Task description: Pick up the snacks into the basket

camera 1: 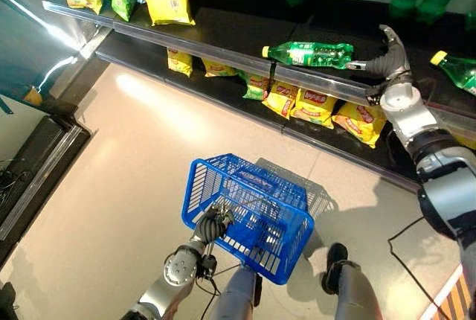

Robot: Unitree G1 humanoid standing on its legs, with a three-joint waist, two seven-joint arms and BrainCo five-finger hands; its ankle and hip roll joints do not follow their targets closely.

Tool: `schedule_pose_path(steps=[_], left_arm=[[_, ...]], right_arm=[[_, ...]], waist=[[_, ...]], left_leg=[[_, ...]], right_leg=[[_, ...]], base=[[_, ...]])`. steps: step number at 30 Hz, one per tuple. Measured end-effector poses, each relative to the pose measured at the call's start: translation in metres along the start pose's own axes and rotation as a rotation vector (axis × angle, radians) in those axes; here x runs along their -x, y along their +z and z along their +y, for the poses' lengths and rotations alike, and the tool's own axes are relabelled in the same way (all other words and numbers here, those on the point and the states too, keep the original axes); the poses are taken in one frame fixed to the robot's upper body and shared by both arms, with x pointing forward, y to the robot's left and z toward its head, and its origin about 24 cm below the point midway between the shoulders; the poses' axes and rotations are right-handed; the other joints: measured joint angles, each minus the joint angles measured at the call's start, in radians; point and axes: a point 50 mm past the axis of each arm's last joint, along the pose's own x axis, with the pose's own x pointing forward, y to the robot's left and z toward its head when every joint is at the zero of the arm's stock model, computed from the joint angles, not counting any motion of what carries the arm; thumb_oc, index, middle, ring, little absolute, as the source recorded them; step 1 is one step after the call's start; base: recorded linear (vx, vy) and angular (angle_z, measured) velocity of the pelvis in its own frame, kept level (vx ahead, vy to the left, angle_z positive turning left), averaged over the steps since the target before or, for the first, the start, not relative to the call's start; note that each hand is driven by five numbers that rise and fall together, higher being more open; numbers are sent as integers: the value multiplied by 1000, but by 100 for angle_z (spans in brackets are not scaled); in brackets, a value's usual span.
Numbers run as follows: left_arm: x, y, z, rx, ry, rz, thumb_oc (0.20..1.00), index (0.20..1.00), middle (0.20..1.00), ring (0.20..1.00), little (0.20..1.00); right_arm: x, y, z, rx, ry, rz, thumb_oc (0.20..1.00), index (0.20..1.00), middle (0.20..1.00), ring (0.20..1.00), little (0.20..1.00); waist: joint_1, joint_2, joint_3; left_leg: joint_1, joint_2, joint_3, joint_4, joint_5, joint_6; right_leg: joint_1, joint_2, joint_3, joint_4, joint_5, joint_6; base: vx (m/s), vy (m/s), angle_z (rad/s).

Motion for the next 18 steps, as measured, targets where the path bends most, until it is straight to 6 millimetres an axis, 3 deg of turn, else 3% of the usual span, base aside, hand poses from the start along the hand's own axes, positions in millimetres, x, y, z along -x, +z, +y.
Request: schedule_pose_path(steps=[5,8,18], left_arm=[[-1,2,8,-21,13,-7,200,200,200,200,200],[2,-1,13,-26,30,6,200,200,200,200,200],[2,-1,15,-32,31,6,200,200,200,200,200]], right_arm=[[1,-3,2,8,8,13,1000,1000,1000,1000,1000],[4,-3,15,-2,48,15,1000,1000,1000,1000,1000],[7,-19,16,165,109,42,1000,1000,1000,1000,1000]], waist=[[-19,-17,2],[-14,-55,-11],[-13,-86,-21]], left_leg=[[-2,8,27,15,-13,19],[-2,17,52,14,-21,31],[-4,-13,38,12,-20,64]], right_leg=[[27,30,32,-88,54,23],[39,52,58,-165,103,36],[102,38,59,-263,161,67]], base=[[43,45,-26],[7,12,-36],[28,58,6]])
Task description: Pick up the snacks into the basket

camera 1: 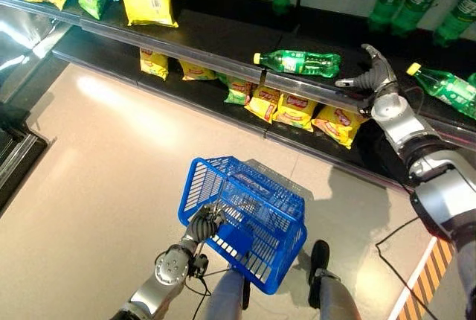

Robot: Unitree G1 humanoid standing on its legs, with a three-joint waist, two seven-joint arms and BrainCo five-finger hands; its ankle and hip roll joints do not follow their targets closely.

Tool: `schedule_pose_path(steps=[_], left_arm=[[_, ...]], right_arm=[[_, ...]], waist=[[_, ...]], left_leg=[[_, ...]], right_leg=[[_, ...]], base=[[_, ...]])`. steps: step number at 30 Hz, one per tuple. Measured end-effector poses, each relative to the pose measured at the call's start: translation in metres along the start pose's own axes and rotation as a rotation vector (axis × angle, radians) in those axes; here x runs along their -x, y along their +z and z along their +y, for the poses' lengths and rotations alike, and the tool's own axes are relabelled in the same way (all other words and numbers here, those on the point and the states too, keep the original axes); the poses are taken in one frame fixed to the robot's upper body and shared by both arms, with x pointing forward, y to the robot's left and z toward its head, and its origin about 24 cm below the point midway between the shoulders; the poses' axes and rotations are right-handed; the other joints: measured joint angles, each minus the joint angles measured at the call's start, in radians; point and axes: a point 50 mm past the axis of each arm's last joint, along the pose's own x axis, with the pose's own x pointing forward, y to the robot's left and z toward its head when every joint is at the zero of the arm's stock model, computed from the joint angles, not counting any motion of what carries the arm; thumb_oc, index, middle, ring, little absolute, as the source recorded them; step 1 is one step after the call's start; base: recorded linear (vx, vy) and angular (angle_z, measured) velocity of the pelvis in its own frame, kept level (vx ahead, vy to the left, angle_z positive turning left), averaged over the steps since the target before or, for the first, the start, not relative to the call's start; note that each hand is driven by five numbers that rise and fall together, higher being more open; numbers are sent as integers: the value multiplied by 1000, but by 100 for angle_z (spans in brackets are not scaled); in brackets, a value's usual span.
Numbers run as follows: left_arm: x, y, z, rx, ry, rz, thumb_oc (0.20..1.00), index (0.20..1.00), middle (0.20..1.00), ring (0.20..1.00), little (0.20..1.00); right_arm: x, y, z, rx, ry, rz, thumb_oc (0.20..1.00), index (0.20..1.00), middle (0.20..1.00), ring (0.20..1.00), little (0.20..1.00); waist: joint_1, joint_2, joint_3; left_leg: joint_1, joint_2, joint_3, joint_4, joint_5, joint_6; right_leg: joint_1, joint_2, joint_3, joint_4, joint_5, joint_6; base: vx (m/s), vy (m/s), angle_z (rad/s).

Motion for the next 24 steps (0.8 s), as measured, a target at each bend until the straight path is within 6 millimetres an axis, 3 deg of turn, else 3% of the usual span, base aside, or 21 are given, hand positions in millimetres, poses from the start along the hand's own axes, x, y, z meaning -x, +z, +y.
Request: schedule_pose_path(steps=[6,7,8,9,10,11,12,13,14,15,17,20,21,24], left_arm=[[-4,4,-1,-23,-26,-9,200,200,200,200,200],[-3,2,1,-28,-24,-3,200,200,200,200,200],[-4,2,4,-30,-13,-1,200,200,200,200,200],[-5,2,9,-34,4,1,200,200,200,200,200],[-9,5,11,-27,16,-10,200,200,200,200,200],[-10,4,20,-36,49,-3,200,200,200,200,200],[-16,8,27,-59,63,-7,200,200,200,200,200],[-21,11,27,-60,64,-11,200,200,200,200,200],[-26,13,23,-59,55,-12,200,200,200,200,200],[-25,12,20,-50,49,-9,200,200,200,200,200],[-26,9,15,-38,40,-1,200,200,200,200,200],[-20,4,18,-24,60,15,200,200,200,200,200],[-21,0,15,1,70,28,200,200,200,200,200],[-22,1,16,-12,71,28,200,200,200,200,200]], right_arm=[[7,-23,3,77,19,60,1000,1000,1000,1000,1000],[9,-25,9,119,43,58,1000,1000,1000,1000,1000],[11,-29,13,149,65,62,1000,1000,1000,1000,1000],[13,-35,14,166,78,75,1000,1000,1000,1000,1000],[14,-36,14,176,82,74,1000,1000,1000,1000,1000],[14,-36,15,189,87,75,1000,1000,1000,1000,1000],[16,-42,14,210,89,90,1000,1000,1000,1000,1000],[16,-46,10,231,85,105,1000,1000,1000,1000,1000],[15,-52,2,259,73,126,1000,1000,1000,1000,1000],[16,-52,1,267,74,129,1000,1000,1000,1000,1000],[17,-63,-11,379,78,149,1000,1000,1000,1000,1000],[10,-45,-20,472,70,67,1000,1000,1000,1000,1000],[9,-35,-14,543,99,5,1000,1000,1000,1000,1000],[3,-18,-21,608,97,-64,1000,1000,1000,1000,1000]], waist=[[-26,-40,5],[-35,-54,14],[-35,-55,16],[-42,-62,17],[-49,-73,17],[-60,-80,21],[-74,-120,29],[-107,-118,35],[-135,-114,55],[-133,-114,69],[-145,-106,67],[-123,-104,67],[-111,-101,67],[-112,-96,64]], left_leg=[[-2,-82,18,153,-86,64],[-9,-87,8,198,-115,73],[-12,-81,4,213,-120,77],[-18,-75,-21,211,-121,77],[-24,-74,-35,203,-122,77],[-32,-78,-76,167,-120,78],[-18,-96,-102,95,-131,48],[-35,-128,-112,138,-127,72],[-49,-165,-108,290,-139,91],[48,-170,-119,238,-215,83],[74,-181,-158,172,-178,76],[90,-157,-146,133,-156,51],[98,-141,-185,117,-164,30],[105,-91,-199,66,-130,-1]], right_leg=[[-2,-81,33,159,-26,36],[-41,-76,96,259,-23,34],[-68,-39,161,274,-37,57],[-82,22,198,235,-69,64],[-98,51,189,204,-76,66],[-92,92,186,71,-83,91],[-88,103,180,-51,-67,88],[-67,98,198,-97,-19,93],[-56,88,212,-94,21,95],[-56,91,223,-57,59,69],[-30,100,281,-51,95,29],[-38,110,273,-49,111,-17],[-33,128,243,-31,102,-50],[-32,144,187,-24,70,-84]], base=[[42,163,18],[136,-8,-5],[258,-63,-3],[189,-38,5],[416,-123,25],[305,-158,47],[306,-158,84],[145,-155,119],[117,-148,90],[205,-202,71],[153,-161,51],[105,-255,8],[85,-270,14],[50,-151,51]])
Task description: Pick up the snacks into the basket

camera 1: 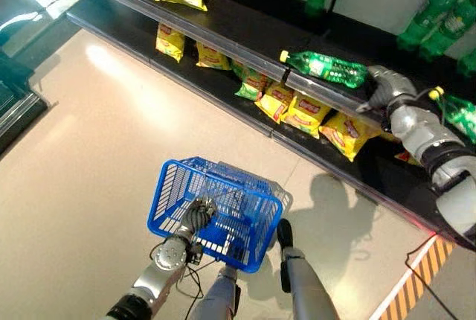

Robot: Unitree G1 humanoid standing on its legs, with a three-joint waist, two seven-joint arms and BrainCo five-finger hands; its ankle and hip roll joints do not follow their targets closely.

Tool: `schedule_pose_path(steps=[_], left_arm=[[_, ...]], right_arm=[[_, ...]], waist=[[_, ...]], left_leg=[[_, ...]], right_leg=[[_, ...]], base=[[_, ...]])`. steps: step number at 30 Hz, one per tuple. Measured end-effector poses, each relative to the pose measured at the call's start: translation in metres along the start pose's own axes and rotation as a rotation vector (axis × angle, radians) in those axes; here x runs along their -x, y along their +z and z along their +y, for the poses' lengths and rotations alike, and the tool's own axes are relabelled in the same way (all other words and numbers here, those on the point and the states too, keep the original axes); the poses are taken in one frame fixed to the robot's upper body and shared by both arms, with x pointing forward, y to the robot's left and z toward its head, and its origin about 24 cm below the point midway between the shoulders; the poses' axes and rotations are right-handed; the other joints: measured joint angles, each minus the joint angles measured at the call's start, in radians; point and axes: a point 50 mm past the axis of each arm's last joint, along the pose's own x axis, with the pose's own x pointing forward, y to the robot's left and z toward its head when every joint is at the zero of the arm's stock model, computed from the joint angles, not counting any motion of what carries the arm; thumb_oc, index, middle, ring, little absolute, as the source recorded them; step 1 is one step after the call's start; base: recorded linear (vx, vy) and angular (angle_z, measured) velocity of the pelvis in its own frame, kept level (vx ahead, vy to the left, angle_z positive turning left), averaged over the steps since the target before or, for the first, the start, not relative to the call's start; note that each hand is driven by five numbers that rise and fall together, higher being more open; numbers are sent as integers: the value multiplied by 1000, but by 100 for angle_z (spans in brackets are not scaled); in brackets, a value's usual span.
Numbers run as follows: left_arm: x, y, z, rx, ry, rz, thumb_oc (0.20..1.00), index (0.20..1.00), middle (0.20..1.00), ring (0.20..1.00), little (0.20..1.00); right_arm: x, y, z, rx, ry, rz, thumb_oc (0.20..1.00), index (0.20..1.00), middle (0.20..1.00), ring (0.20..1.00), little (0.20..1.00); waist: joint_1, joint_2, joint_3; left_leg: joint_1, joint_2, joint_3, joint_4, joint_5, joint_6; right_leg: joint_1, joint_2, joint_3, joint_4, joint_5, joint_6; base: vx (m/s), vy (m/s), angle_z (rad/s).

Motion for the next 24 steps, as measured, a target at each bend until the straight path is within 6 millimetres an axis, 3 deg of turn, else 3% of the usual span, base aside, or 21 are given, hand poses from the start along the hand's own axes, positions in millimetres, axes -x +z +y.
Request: schedule_pose_path(steps=[6,9,11,12,17,24], left_arm=[[-4,7,-2,-13,-13,-22,200,200,200,200,200],[-9,15,-6,-26,-32,-46,200,200,200,200,200],[-12,19,-9,-25,-40,-59,200,200,200,200,200],[-12,20,-13,-14,-42,-63,200,200,200,200,200],[-13,22,-9,-9,-25,-70,200,200,200,200,200],[-9,15,-2,-6,1,-47,200,200,200,200,200]], right_arm=[[-2,-9,-8,9,-24,50,1000,1000,1000,1000,1000],[1,-23,-12,-2,-51,99,1000,1000,1000,1000,1000],[0,-20,-13,0,-56,93,1000,1000,1000,1000,1000],[-1,-17,-14,-2,-62,83,1000,1000,1000,1000,1000],[-1,-19,-17,12,-71,99,1000,1000,1000,1000,1000],[-10,-2,-29,25,-90,68,1000,1000,1000,1000,1000]], waist=[[9,6,0],[-23,32,-5],[-27,35,-6],[-27,55,-14],[-26,47,-10],[-1,45,-10]], left_leg=[[-36,20,26,3,47,-40],[-71,82,193,-24,46,-53],[-52,98,199,-32,66,-28],[-32,111,207,-55,54,-37],[-38,89,239,-109,76,4],[-12,85,240,-125,82,12]], right_leg=[[-11,-1,-61,29,-35,-36],[-21,-24,-93,15,-42,-59],[-31,-21,-62,5,-16,-31],[-34,-14,-54,-19,5,-18],[-16,-29,-22,-159,101,26],[31,-31,-17,-221,135,34]], base=[[33,-93,40],[56,70,43],[30,85,-9],[13,66,-32],[14,52,-18],[-5,12,0]])
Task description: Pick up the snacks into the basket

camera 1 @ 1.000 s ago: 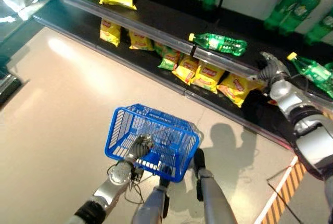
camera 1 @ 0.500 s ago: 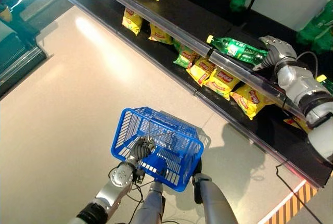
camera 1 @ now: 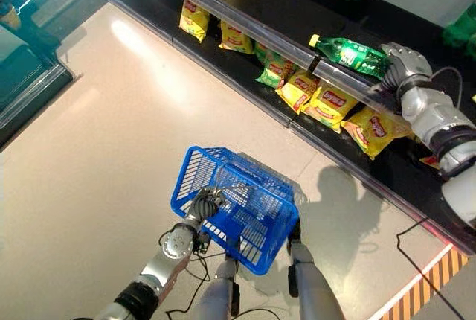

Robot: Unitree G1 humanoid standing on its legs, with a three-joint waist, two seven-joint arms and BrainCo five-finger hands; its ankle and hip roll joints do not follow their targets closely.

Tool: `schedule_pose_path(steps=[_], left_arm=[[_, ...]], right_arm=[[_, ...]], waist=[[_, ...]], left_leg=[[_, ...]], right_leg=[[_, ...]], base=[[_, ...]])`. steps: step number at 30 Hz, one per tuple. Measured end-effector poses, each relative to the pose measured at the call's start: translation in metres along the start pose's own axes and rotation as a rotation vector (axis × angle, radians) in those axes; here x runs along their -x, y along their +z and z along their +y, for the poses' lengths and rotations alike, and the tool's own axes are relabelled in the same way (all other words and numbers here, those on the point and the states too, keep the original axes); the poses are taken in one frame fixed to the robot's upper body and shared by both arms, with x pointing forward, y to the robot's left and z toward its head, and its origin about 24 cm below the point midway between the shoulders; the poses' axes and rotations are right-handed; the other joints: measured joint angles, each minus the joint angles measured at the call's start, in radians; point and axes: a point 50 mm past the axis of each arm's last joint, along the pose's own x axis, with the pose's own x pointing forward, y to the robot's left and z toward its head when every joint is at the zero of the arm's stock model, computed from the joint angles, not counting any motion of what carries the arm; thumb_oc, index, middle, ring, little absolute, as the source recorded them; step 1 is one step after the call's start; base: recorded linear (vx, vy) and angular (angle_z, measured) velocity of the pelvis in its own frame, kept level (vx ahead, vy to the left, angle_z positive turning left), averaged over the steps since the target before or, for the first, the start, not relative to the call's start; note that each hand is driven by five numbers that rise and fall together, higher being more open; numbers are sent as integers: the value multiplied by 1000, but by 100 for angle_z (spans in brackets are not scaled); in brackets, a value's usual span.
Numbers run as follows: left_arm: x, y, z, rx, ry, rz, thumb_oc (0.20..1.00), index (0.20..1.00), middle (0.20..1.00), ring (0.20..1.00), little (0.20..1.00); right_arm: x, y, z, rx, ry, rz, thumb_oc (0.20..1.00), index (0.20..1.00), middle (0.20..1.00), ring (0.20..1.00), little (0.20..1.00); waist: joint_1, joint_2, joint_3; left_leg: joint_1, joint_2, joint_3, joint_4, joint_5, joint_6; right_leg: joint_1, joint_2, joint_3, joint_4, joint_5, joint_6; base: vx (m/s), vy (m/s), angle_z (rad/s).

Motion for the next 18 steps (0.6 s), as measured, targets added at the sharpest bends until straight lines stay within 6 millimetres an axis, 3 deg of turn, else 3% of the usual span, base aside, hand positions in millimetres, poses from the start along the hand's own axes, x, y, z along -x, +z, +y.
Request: schedule_pose_path(steps=[9,18], left_arm=[[9,-13,-1,9,1,40,200,200,200,200,200],[6,-3,-2,8,-8,1,200,200,200,200,200]], right_arm=[[-1,4,2,126,33,-22,1000,1000,1000,1000,1000],[-12,20,-32,200,-46,-67,1000,1000,1000,1000,1000]], waist=[[8,-1,0],[7,0,0]], left_leg=[[-13,6,-7,-17,7,-2],[-59,19,-46,-33,26,-18]], right_leg=[[-6,-2,-11,-21,3,1],[-55,3,-57,5,-11,-9]], base=[[37,-31,1],[29,-59,10]])
